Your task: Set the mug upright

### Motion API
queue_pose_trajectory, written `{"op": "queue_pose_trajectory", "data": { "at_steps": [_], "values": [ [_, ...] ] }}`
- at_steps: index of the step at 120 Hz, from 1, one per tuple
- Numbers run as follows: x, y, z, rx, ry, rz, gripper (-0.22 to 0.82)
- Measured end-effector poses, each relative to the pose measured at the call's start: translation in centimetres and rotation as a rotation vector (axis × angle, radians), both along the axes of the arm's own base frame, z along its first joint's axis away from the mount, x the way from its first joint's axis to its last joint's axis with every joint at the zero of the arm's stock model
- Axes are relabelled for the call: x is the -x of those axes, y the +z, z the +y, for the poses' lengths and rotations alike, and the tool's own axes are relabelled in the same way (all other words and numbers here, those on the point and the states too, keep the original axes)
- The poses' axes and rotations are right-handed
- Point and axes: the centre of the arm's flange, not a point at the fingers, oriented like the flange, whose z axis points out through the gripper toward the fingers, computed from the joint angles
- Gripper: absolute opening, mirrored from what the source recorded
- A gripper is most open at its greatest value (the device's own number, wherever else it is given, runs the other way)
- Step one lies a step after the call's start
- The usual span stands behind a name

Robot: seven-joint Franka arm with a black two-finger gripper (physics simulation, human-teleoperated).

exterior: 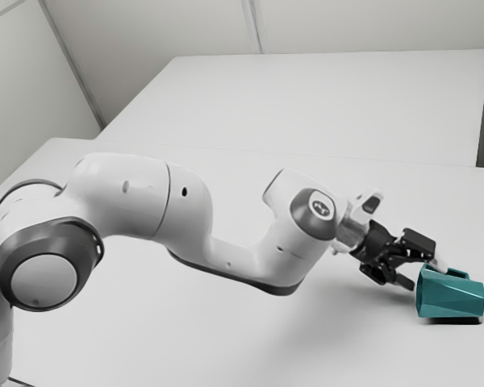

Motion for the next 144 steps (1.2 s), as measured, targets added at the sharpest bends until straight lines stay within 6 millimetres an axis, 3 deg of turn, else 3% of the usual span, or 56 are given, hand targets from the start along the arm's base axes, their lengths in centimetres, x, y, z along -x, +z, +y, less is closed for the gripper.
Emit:
{"op": "queue_pose_trajectory", "data": {
  "at_steps": [39, 76, 116, 144],
  "values": [
    [-0.2, -1.0, -2.7, 0.059, -0.034, 0.000, 0.57],
    [-0.2, -1.9, -2.4, 0.104, -0.020, 0.022, 0.26],
    [-0.1, -0.4, -2.7, 0.142, -0.057, -0.027, -0.04],
    [-0.2, -0.1, -2.7, 0.143, -0.088, -0.085, -0.13]
  ]
}}
